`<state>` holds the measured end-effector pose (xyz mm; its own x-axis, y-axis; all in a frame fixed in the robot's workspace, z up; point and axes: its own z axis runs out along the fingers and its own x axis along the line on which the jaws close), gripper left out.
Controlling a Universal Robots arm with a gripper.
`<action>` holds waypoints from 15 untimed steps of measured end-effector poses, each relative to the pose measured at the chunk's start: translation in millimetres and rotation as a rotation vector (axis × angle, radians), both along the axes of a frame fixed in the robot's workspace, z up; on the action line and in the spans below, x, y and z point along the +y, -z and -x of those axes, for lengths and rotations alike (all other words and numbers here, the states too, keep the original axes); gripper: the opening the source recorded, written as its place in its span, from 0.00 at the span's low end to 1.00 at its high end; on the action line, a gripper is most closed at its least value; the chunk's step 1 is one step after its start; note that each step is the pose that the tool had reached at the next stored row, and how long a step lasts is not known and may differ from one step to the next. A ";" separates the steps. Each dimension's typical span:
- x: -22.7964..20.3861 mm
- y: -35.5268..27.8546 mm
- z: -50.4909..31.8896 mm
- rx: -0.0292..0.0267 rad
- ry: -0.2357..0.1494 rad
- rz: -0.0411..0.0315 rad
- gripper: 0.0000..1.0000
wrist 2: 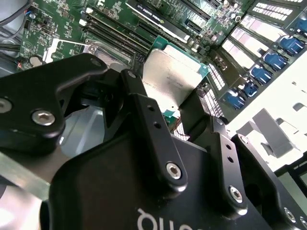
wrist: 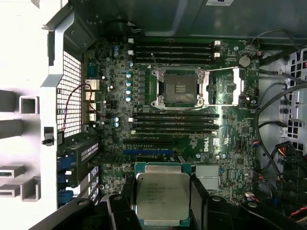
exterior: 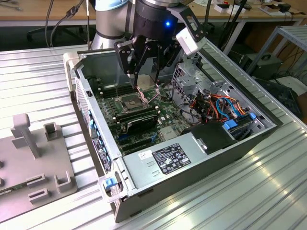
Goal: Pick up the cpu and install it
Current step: 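Pick up the cpu and move it towards the insertion slot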
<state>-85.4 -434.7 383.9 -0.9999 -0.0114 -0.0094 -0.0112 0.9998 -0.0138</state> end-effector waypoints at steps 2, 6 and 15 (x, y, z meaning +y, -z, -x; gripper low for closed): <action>0.0 0.0 -0.6 0.0000 0.000 0.0000 0.55; 0.0 0.0 -2.3 0.0000 0.000 0.0001 0.55; 0.0 0.0 -2.6 0.0000 0.000 0.0000 0.55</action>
<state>-82.8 -434.7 383.9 -0.9999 -0.0113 -0.0094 -0.0111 0.9998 -0.0138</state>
